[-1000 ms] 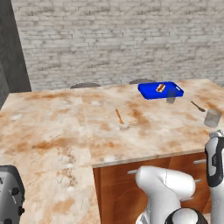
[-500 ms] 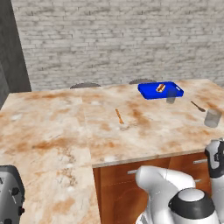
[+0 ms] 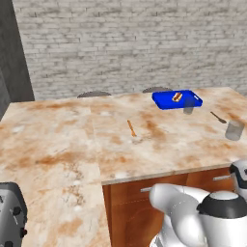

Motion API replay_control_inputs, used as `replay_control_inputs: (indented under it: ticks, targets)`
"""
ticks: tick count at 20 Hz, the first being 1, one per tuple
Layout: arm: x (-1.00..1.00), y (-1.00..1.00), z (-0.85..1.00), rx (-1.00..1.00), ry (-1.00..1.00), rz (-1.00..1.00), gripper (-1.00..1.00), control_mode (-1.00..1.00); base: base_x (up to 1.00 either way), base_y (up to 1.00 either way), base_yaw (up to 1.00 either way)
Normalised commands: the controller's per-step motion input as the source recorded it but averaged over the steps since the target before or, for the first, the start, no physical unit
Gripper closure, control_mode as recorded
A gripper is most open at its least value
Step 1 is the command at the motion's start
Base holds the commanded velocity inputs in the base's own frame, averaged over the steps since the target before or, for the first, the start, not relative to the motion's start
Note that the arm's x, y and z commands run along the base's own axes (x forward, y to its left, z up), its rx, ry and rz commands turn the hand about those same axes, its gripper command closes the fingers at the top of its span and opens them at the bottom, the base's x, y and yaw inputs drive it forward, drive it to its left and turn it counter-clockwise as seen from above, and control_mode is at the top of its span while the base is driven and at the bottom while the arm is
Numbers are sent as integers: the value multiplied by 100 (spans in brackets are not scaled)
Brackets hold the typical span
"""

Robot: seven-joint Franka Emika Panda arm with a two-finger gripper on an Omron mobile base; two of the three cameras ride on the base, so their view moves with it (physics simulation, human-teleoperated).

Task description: Take the tongs from the drawer on the right and place them on the dining counter next to the tray containing the hot dog.

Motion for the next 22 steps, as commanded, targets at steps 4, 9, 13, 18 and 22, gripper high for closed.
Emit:
replay_control_inputs:
  ticks: [4,9,13,18,22]
  targets:
    - [0,-22,-26,2,-5,0,-100,-100,0,0,0]
    - [3,-9,-25,2,-3,0,-100,-100,0,0,0]
    - [1,-9,-17,2,0,0,-100,-100,0,0,0]
    - [0,-16,-15,2,-2,0,-100,-100,0,0,0]
    - [5,-7,-11,1,-1,0,-100,-100,0,0,0]
